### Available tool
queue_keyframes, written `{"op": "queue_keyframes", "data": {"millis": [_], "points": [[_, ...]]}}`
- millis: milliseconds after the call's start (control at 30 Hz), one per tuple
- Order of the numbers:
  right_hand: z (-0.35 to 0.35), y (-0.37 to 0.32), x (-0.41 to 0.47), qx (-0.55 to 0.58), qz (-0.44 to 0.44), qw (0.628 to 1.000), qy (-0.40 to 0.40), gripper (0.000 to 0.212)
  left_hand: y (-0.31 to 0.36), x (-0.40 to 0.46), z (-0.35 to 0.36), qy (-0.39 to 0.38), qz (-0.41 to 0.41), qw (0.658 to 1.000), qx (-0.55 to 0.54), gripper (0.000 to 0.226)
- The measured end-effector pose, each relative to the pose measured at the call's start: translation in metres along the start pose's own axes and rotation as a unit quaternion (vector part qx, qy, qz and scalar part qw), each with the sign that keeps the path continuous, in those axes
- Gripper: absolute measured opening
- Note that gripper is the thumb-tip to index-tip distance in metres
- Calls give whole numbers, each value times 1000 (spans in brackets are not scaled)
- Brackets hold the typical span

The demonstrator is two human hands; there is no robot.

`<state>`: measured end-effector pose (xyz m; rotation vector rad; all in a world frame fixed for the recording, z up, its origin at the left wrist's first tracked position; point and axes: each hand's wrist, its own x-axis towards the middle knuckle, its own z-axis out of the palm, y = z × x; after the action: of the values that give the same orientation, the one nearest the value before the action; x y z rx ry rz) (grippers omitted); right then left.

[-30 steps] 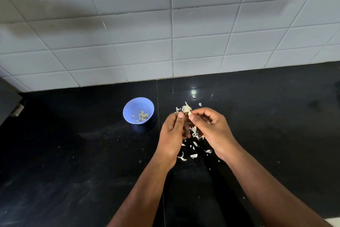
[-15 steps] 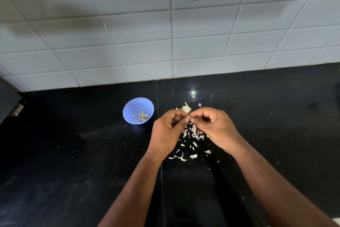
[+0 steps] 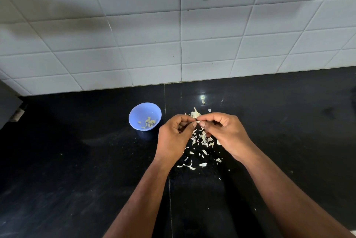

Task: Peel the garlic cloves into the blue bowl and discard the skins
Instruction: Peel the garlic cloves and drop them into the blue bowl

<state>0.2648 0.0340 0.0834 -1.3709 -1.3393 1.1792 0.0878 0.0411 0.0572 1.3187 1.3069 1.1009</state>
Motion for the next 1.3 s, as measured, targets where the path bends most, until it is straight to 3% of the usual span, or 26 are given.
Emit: {"op": "queue_keyframes", "data": {"millis": [233, 367, 500, 600, 733, 933, 1067, 1300], "points": [[2, -1, 1, -4, -8, 1000, 9, 17, 4, 0, 6, 57, 37, 996, 56, 10], [2, -1, 1, -1, -5, 1000, 1, 19, 2, 1, 7, 46, 39, 994, 89, 3], [4, 0, 1, -7, 1, 1000, 16, 34, 3, 1, 9, 30, 45, 991, 118, 14], [7, 4, 4, -9, 4, 1000, 25, 38, 3, 1, 11, 11, 47, 993, 103, 2], [12, 5, 5, 13, 18, 999, 31, 31, 5, -2, 13, -9, 44, 995, 88, 19], [13, 4, 4, 124, 43, 990, 51, 22, 7, -4, 7, -2, -3, 1000, 29, 16], [9, 6, 2, 160, 44, 985, 43, 20, 0, -3, 5, -14, -49, 994, 101, 44], [8, 9, 0, 185, 39, 981, 38, 15, -3, -3, 2, -10, -55, 986, 154, 15]]}}
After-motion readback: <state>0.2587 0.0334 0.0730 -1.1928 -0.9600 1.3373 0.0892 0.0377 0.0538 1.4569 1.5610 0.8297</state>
